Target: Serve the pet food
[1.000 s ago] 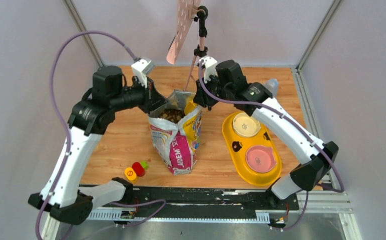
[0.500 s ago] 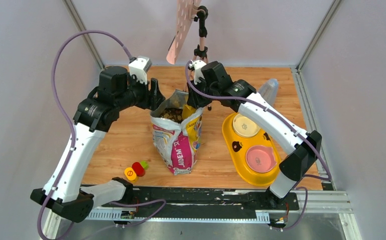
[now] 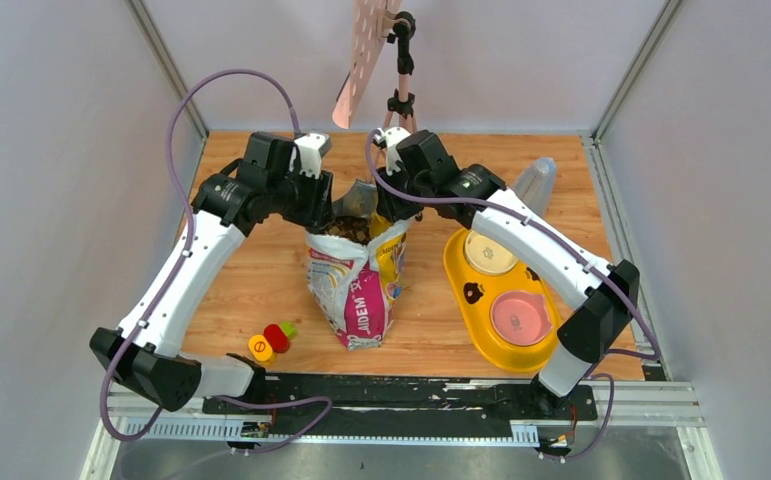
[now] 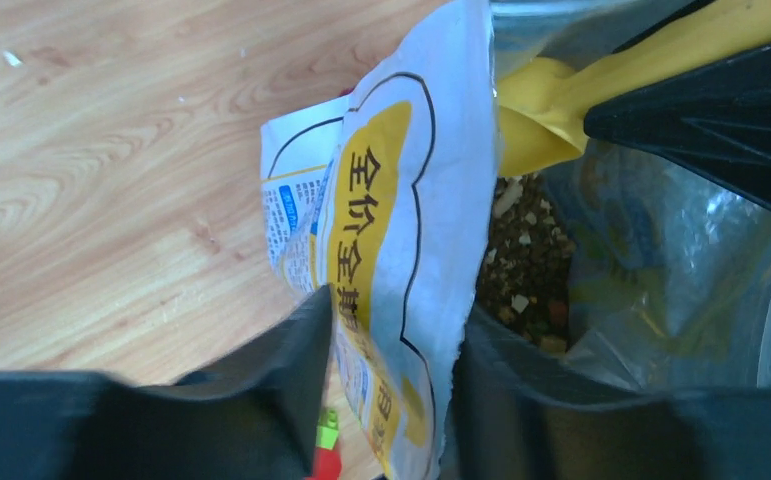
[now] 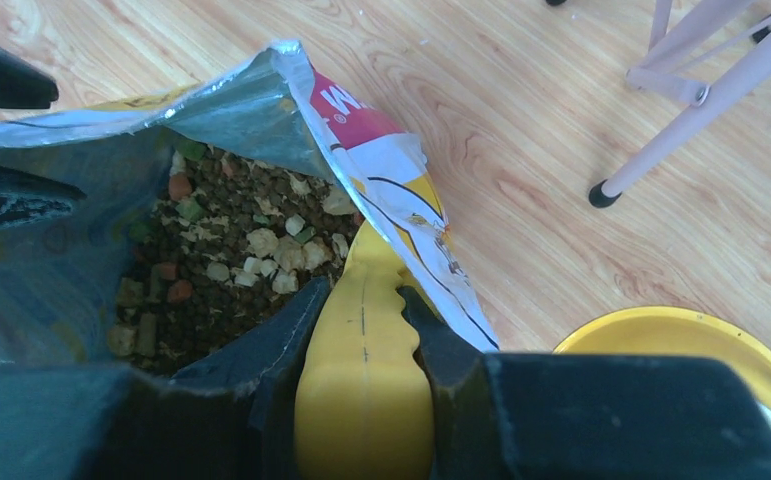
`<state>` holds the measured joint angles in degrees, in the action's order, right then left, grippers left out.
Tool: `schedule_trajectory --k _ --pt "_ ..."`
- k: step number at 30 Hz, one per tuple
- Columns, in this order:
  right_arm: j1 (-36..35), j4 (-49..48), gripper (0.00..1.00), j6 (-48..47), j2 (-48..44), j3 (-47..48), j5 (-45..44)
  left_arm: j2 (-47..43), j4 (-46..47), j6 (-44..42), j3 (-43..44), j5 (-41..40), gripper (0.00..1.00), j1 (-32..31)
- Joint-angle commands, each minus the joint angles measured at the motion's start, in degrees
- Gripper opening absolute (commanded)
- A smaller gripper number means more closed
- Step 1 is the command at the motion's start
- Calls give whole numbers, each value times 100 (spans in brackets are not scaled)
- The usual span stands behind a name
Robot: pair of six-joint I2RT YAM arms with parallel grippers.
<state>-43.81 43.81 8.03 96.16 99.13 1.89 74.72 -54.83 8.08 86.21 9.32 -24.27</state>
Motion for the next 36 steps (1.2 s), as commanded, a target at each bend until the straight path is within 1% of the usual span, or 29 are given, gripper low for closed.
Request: schedule_trajectory --k 1,2,3,4,5,6,7,8,11,13,16,17,18,20,24,27,30,32,36 --pt "14 251 0 87 164 -348 -126 122 -164 -206 -54 371 46 10" --pt "6 277 0 126 198 -390 13 131 -167 -212 -62 437 41 10" --pt "-12 304 0 171 236 -431 103 148 -170 -224 -74 491 31 10" --pt "-32 324 0 195 272 -461 217 157 -165 -217 -85 513 27 10" --pt "-61 340 0 216 300 -483 356 179 -133 -192 -93 578 17 10" --pt "-84 358 0 255 332 -501 491 190 -111 -166 -99 627 12 10" --pt "-91 383 0 301 367 -512 659 211 -53 -87 -106 715 3 10" --pt "-97 408 0 347 401 -536 804 228 -10 -39 -105 761 1 10" --pt "-95 453 0 407 498 -593 1171 322 163 166 -52 994 0 17" --pt "-96 456 0 409 557 -625 1479 375 237 258 1 1005 0 30" --pt "-36 450 0 542 590 -598 2209 453 292 313 78 1052 0 88" --pt "32 410 0 644 588 -597 2609 497 296 296 103 1073 0 126" --pt "122 358 0 701 596 -590 3091 512 288 251 109 1068 0 182" --pt "289 249 0 777 572 -620 3781 532 281 135 84 973 0 282" --pt "665 -337 0 1129 399 -731 4608 508 291 -225 125 834 0 434" --pt "825 -474 0 1297 477 -496 5143 556 216 -647 291 564 0 440" --pt "1000 -650 0 1632 514 -376 5278 586 24 -1396 444 487 0 453" --pt "1149 -867 0 2086 457 -372 5019 556 -121 -1729 470 654 0 463" --pt "1388 -1270 0 2863 357 -437 4883 598 -523 -1903 588 1175 0 463"
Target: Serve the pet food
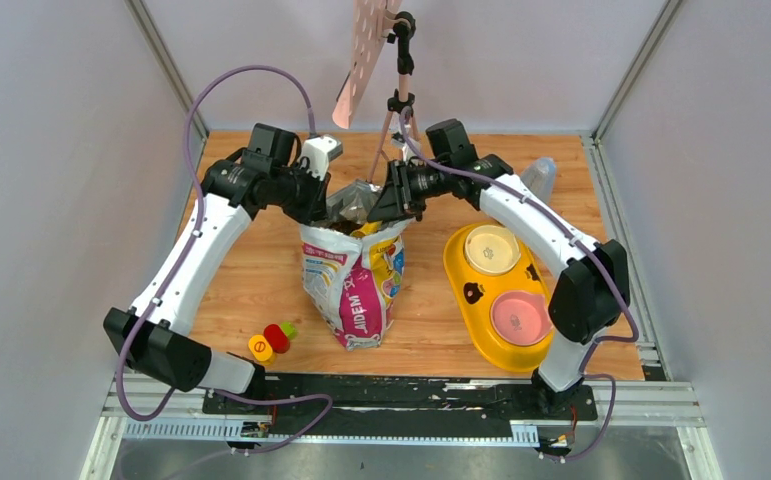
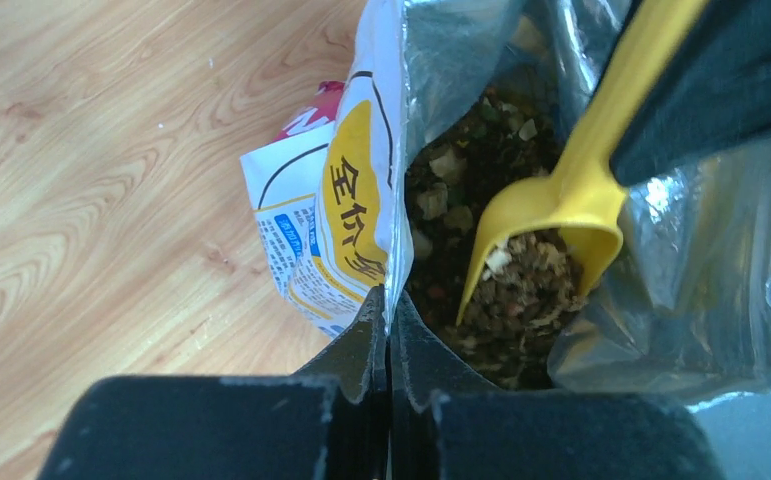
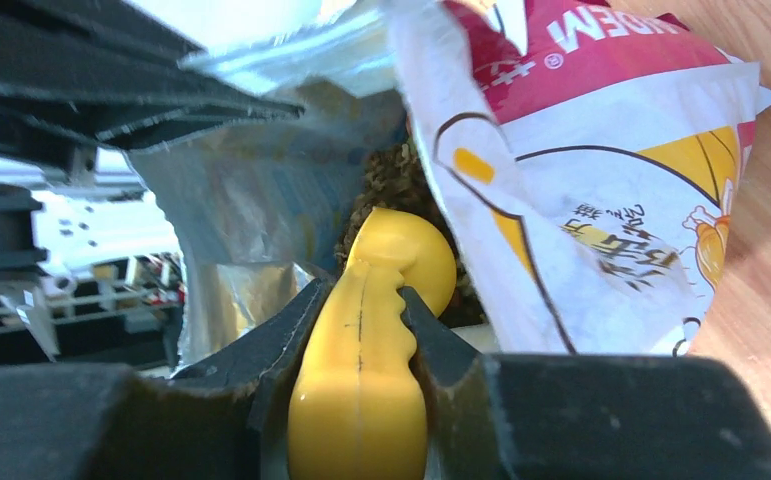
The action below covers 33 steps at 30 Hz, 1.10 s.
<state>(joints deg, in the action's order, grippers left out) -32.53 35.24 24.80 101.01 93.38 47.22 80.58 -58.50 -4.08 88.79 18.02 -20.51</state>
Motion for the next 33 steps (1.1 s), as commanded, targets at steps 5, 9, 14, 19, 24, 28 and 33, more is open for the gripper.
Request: schedule_trajectory --k 5,9,14,19,24,28,33 --pt "447 -858 0 1859 -343 -178 323 79 -233 -581 411 329 0 90" --pt "540 -1227 0 2132 -541 -482 417 214 -242 -606 745 124 0 91" --pt "738 -2559 0 2791 -848 -1366 1062 162 -173 -546 706 336 0 100" --pt "976 -2966 0 3125 -958 -1509 1234 127 -350 -775 712 377 0 131" --pt "1167 -3458 0 3588 -907 -1480 1672 148 -331 -830 667 259 0 140" --pt "1241 -4127 0 4100 -808 -1763 2071 161 -277 -906 638 222 0 144" --pt "1360 -6066 0 5786 -534 -2274 2362 120 -303 -987 634 252 0 144"
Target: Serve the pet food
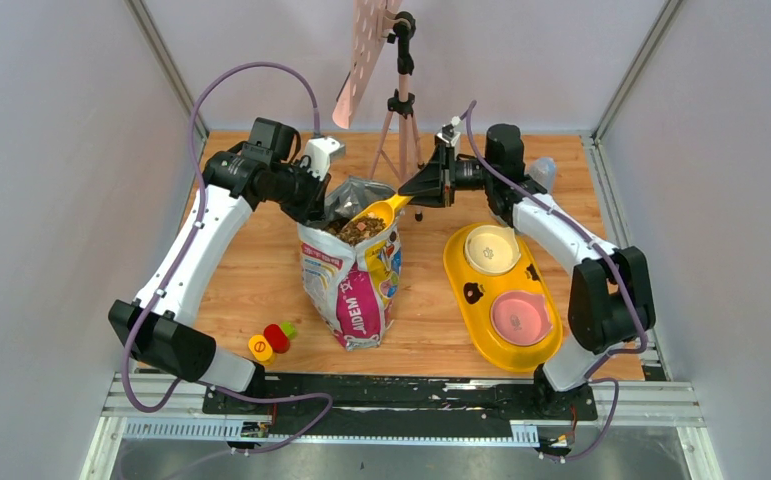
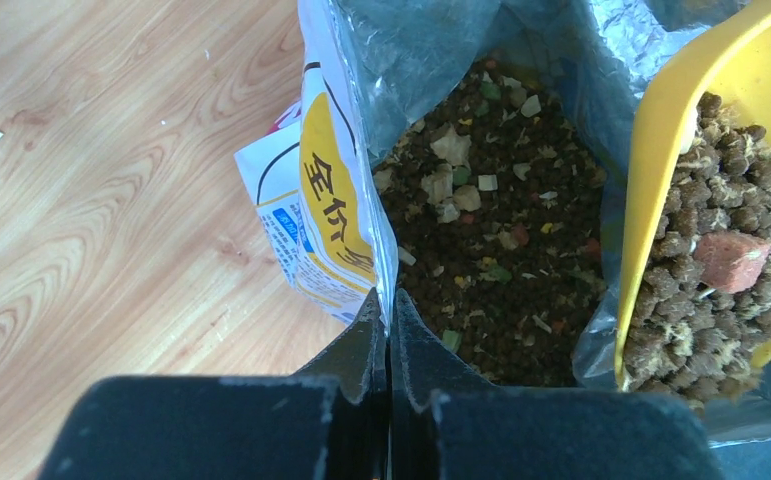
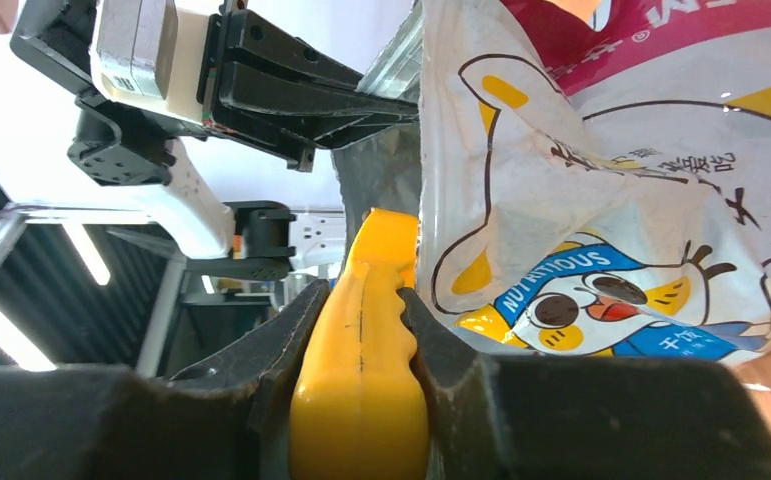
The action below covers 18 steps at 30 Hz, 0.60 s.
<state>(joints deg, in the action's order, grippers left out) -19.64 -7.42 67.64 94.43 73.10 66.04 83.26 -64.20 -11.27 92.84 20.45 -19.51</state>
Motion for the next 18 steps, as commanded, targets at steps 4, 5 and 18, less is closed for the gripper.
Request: schedule_trajectory --k 4,5,18 --pt "171 -2103 0 1995 219 -346 442 -208 153 -374 213 98 0 44" --pt "179 -2166 0 2067 236 -367 407 -223 116 -388 223 124 0 44" --pt "242 -3019 0 2341 514 -423 -286 -280 25 -660 262 -27 0 44"
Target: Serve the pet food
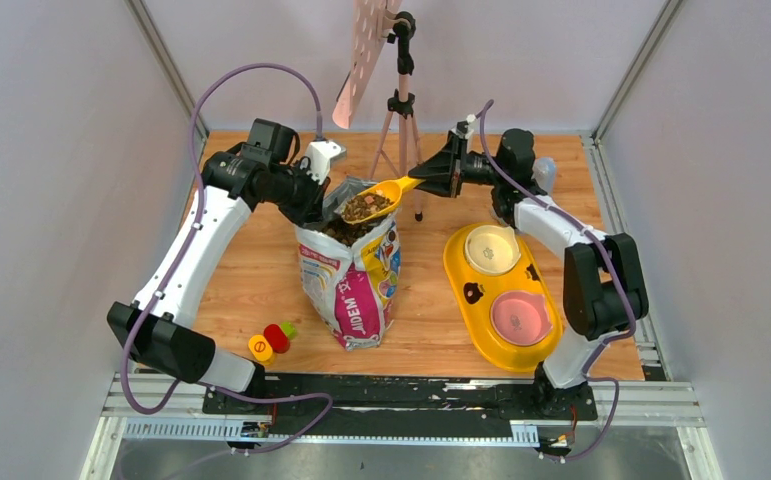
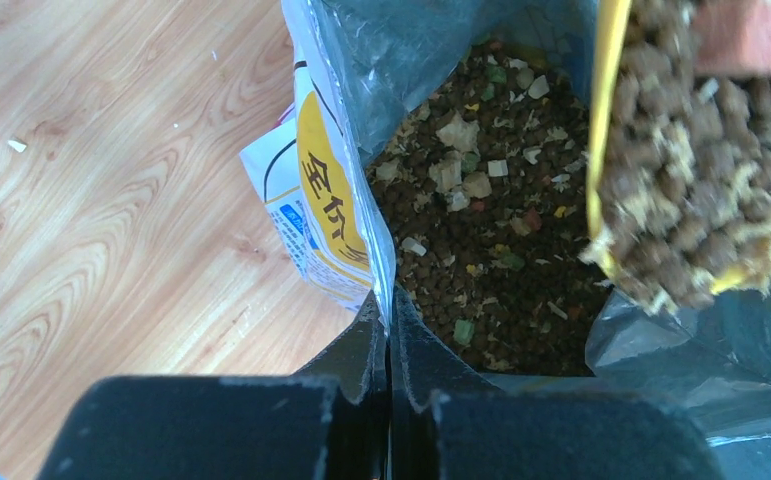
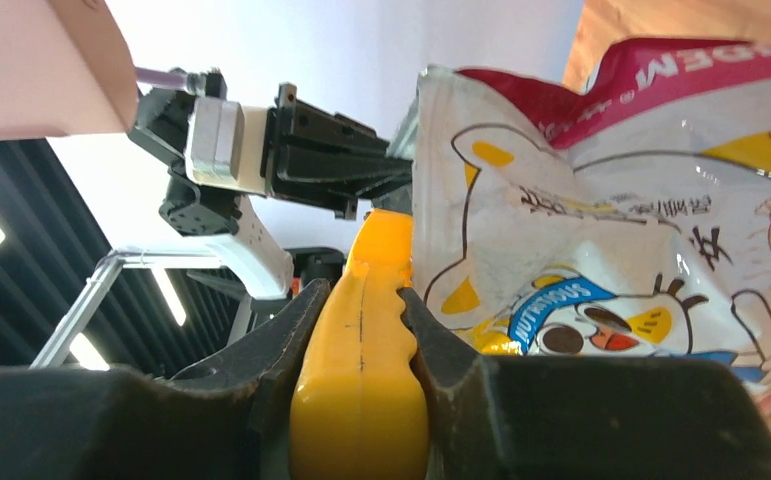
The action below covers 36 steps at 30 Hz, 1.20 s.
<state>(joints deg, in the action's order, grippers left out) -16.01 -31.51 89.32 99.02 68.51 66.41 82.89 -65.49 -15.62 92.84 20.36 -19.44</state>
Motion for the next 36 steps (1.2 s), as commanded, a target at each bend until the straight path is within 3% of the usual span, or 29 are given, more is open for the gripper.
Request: schedule_trajectory --k 1,11,20,36 --pt "-134 -552 0 172 129 84 -285 -236 148 -237 275 -15 0 41" --pt "297 -609 0 204 208 483 329 -316 82 -486 243 -23 0 37" --pt "844 -943 0 305 -168 34 733 -468 87 -636 -72 -52 0 37" --pt "2121 -436 0 -195 -1169 -823 896 -609 262 -516 -356 89 0 70"
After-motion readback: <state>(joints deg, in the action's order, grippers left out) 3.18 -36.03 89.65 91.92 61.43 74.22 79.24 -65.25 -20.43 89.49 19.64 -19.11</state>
